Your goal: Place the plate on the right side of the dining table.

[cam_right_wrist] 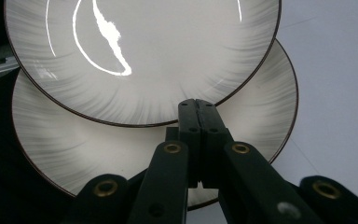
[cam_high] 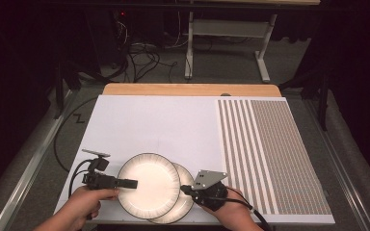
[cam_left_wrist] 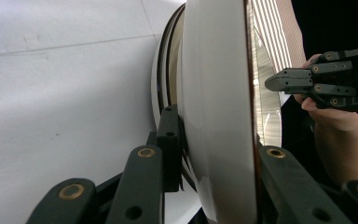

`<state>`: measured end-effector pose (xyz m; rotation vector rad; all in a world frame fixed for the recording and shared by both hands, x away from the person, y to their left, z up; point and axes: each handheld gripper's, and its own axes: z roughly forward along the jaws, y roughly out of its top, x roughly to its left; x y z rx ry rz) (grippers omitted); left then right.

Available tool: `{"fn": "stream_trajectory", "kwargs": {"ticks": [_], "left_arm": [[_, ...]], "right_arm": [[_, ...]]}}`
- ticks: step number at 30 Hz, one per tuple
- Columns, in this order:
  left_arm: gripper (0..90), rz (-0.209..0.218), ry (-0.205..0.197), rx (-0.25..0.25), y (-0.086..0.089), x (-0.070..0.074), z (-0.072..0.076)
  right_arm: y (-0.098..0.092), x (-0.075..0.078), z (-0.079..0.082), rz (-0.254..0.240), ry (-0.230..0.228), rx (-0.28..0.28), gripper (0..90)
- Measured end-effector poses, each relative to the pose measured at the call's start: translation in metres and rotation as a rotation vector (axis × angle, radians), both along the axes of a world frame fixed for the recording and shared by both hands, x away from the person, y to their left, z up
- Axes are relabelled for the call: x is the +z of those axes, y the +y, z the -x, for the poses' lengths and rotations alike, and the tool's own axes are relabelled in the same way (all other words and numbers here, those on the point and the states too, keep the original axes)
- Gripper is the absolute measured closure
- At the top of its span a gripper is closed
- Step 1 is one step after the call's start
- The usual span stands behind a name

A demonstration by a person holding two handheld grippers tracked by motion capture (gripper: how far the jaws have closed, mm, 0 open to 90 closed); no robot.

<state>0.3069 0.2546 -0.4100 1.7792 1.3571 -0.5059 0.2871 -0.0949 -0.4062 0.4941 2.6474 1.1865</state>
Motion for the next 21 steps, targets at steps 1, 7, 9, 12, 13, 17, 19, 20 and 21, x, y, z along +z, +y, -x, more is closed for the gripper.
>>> {"fn": "stream_trajectory", "kwargs": {"ticks": [1,7,9,12,13,17,19,20,21], "left_arm": [[72.4,0.001,-0.005,0.003,0.000,0.000,0.000],[73.5,0.011,-0.033,0.012,0.001,0.001,0.001],[74.0,0.013,-0.049,0.015,0.002,0.003,0.002],[74.6,0.017,-0.074,0.020,0.002,0.004,0.002],[74.6,0.017,-0.081,0.021,0.002,0.005,0.002],[75.2,0.028,-0.113,0.030,0.004,0.006,0.004],[75.5,0.033,-0.129,0.032,0.005,0.006,0.005],[75.6,0.038,-0.142,0.038,0.006,0.006,0.005],[75.7,0.038,-0.142,0.038,0.006,0.006,0.005]], "right_arm": [[0.000,0.000,0.000,0.000,0.000,0.000,90.0],[-0.006,0.003,-0.003,-0.028,-0.004,-0.023,88.5],[-0.010,0.005,-0.003,-0.041,-0.007,-0.039,86.2],[-0.012,0.006,-0.004,-0.051,-0.011,-0.048,84.6],[-0.013,0.007,-0.004,-0.055,-0.010,-0.051,83.3],[-0.017,0.008,-0.005,-0.065,-0.015,-0.076,78.7],[-0.021,0.009,-0.005,-0.070,-0.022,-0.088,76.3],[-0.024,0.009,-0.006,-0.083,-0.020,-0.107,74.4],[-0.024,0.009,-0.006,-0.083,-0.020,-0.107,74.4]]}}
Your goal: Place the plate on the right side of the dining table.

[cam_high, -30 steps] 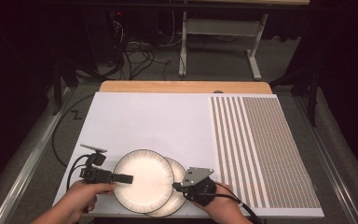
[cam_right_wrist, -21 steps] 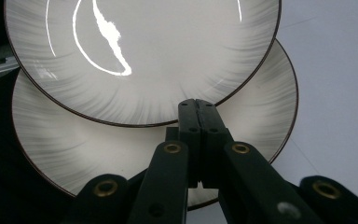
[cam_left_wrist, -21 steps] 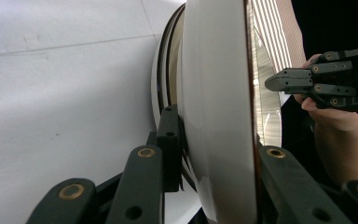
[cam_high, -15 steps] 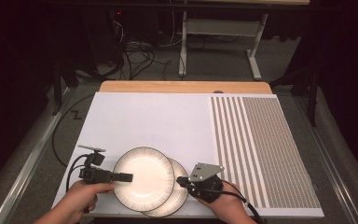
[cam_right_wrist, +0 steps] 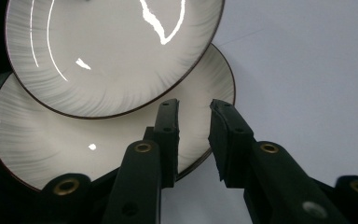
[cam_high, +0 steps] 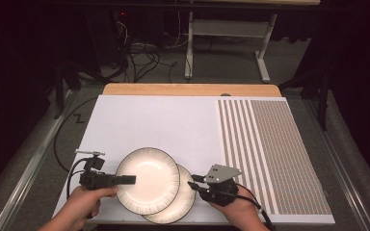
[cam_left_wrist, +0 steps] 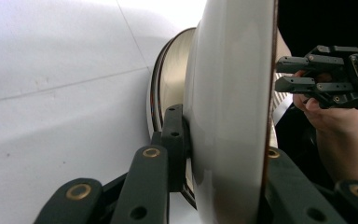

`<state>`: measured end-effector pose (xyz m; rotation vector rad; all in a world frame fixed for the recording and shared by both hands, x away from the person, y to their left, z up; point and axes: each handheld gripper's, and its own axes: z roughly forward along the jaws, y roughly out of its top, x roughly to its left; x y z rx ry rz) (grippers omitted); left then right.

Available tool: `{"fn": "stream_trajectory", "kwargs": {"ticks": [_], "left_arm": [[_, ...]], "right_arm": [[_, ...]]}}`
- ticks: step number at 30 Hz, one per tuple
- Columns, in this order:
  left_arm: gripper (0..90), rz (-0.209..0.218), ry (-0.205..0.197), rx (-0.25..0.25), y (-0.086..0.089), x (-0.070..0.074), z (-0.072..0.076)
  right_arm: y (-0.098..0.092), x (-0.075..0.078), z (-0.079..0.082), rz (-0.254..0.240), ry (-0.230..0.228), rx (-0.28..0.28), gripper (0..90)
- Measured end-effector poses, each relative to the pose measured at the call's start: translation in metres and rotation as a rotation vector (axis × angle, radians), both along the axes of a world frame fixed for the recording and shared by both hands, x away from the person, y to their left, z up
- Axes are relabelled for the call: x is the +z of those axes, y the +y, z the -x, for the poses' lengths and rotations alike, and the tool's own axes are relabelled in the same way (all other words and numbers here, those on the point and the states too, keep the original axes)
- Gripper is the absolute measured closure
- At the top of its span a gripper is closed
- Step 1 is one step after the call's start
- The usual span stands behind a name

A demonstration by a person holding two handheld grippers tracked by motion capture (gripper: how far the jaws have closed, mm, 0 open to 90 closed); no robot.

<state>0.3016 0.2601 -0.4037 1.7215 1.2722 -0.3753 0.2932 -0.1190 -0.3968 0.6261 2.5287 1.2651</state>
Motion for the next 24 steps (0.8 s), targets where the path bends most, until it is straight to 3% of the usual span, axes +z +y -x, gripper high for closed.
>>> {"fn": "stream_trajectory", "kwargs": {"ticks": [14,24], "left_arm": [[76.3,0.002,-0.132,0.032,0.005,0.003,0.002],[76.3,-0.004,-0.247,0.052,0.010,0.005,0.006]], "right_arm": [[-0.033,0.006,-0.003,-0.054,-0.039,-0.131,59.2],[-0.047,0.006,-0.006,-0.084,-0.041,-0.185,47.7]]}}
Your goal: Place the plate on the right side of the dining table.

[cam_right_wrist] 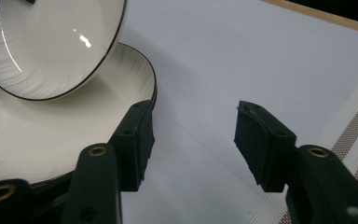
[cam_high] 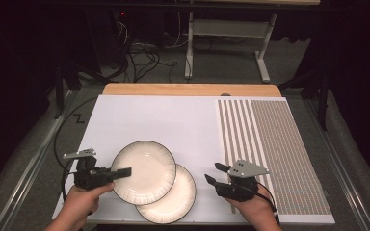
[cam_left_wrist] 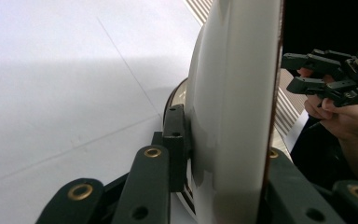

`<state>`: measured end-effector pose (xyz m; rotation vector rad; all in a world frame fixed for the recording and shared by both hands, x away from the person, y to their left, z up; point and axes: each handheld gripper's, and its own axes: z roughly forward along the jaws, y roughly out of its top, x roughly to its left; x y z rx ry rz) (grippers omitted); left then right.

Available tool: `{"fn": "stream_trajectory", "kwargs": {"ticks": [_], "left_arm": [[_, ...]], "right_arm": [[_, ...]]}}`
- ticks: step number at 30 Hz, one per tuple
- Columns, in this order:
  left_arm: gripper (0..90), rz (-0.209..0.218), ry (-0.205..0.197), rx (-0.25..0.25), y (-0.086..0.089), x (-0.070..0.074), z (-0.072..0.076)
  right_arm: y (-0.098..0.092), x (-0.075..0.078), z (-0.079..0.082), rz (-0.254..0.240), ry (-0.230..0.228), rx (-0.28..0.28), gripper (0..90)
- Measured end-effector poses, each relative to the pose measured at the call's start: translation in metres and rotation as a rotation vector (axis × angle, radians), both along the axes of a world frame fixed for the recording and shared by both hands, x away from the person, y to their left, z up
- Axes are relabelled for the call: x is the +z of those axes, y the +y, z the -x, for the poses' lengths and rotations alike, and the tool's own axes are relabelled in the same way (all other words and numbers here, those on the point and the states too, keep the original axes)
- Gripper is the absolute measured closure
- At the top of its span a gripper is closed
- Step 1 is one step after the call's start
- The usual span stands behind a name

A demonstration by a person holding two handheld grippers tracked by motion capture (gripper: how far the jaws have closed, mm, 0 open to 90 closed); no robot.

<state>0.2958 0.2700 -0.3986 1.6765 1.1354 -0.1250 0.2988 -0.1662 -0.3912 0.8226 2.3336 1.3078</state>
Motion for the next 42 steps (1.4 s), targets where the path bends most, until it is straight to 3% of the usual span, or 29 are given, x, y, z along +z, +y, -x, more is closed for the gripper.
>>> {"fn": "stream_trajectory", "kwargs": {"ticks": [3,10,15,28,35,42], "left_arm": [[76.4,-0.005,-0.069,0.028,0.002,0.001,0.004],[76.3,0.009,-0.132,0.041,0.005,-0.002,0.006],[76.3,0.014,-0.205,0.061,0.008,-0.003,0.009],[76.1,-0.015,-0.320,0.075,0.008,-0.002,0.015],[76.1,-0.051,-0.383,0.073,0.006,0.001,0.017],[75.9,-0.070,-0.419,0.067,0.004,0.002,0.018]], "right_arm": [[-0.004,0.000,-0.001,-0.007,-0.005,-0.016,43.9],[-0.014,-0.001,-0.002,-0.022,-0.010,-0.041,37.7],[-0.023,0.001,-0.003,-0.040,-0.025,-0.062,30.3],[-0.046,0.006,0.001,-0.075,-0.071,-0.106,15.3],[-0.058,0.007,0.006,-0.101,-0.092,-0.142,1.3],[-0.060,0.006,0.006,-0.104,-0.096,-0.159,1.1]]}}
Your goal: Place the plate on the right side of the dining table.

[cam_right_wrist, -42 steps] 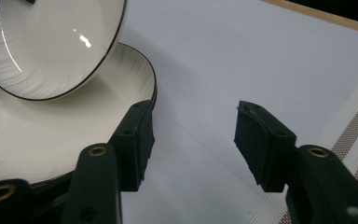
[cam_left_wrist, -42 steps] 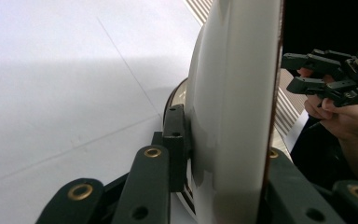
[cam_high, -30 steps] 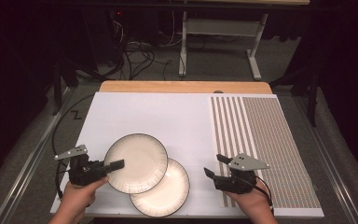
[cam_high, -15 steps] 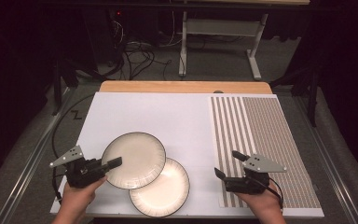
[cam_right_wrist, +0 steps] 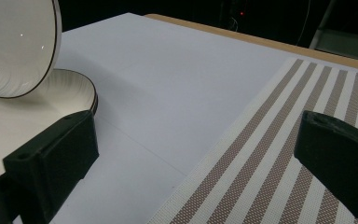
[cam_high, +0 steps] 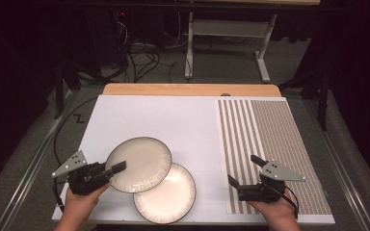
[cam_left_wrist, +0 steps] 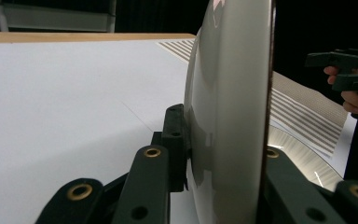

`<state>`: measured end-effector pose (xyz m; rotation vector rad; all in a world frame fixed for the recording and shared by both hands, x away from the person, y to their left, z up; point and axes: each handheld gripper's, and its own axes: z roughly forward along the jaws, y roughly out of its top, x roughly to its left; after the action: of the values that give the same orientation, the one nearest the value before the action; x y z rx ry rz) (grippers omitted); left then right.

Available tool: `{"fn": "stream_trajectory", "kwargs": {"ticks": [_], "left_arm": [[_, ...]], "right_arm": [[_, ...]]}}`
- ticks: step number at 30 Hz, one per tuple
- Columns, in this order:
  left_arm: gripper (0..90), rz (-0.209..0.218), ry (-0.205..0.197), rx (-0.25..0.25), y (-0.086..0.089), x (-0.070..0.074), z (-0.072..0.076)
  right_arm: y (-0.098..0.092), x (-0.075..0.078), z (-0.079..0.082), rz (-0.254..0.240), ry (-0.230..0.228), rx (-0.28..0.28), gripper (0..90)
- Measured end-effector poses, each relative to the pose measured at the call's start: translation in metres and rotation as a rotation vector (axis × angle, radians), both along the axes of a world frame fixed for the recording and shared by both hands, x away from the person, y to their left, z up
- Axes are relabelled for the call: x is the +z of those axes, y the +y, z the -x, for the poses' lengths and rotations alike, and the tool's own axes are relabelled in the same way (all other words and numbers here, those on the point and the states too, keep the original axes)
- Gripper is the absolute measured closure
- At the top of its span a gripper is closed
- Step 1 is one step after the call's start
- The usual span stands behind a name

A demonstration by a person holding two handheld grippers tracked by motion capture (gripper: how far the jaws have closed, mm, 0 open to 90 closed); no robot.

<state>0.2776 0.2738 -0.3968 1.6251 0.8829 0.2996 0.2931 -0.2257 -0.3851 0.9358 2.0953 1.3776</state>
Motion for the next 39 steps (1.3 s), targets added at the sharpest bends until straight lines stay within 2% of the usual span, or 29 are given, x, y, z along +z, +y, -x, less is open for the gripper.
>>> {"fn": "stream_trajectory", "kwargs": {"ticks": [7,11,15,17,18,21,25,26,31,32,36,39], "left_arm": [[75.8,-0.006,-0.013,-0.003,0.000,0.000,0.001],[75.8,-0.018,-0.028,-0.007,-0.001,0.001,0.002],[75.8,-0.032,-0.039,-0.011,-0.003,0.002,0.003],[75.8,-0.033,-0.039,-0.010,-0.003,0.002,0.003],[75.8,-0.033,-0.039,-0.010,-0.003,0.002,0.003],[75.8,-0.033,-0.040,-0.007,-0.003,0.002,0.003],[75.8,-0.037,-0.044,-0.005,-0.003,0.002,0.004],[75.8,-0.038,-0.045,-0.006,-0.003,0.002,0.004],[75.8,-0.038,-0.045,-0.007,-0.003,0.002,0.004],[75.8,-0.037,-0.045,-0.006,-0.003,0.002,0.004],[75.8,-0.037,-0.045,-0.005,-0.003,0.002,0.004],[75.6,-0.039,-0.048,0.000,-0.004,0.002,0.005]], "right_arm": [[0.001,-0.001,0.000,0.005,-0.009,-0.009,1.1],[0.003,0.000,0.000,-0.009,-0.006,-0.013,1.1],[0.012,0.003,0.001,-0.017,-0.032,0.006,1.1],[0.025,0.005,0.001,-0.028,-0.028,0.046,1.2],[0.025,0.005,0.001,-0.028,-0.028,0.046,1.2],[0.042,0.009,-0.002,-0.026,-0.021,0.092,1.7],[0.069,0.010,-0.009,-0.027,0.006,0.150,3.7],[0.069,0.010,-0.009,-0.027,0.006,0.150,3.7],[0.097,0.008,-0.019,-0.008,0.020,0.187,5.7],[0.097,0.008,-0.019,-0.008,0.020,0.187,5.7],[0.117,0.005,-0.024,-0.001,0.035,0.215,9.9],[0.125,0.004,-0.026,-0.001,0.041,0.225,11.8]]}}
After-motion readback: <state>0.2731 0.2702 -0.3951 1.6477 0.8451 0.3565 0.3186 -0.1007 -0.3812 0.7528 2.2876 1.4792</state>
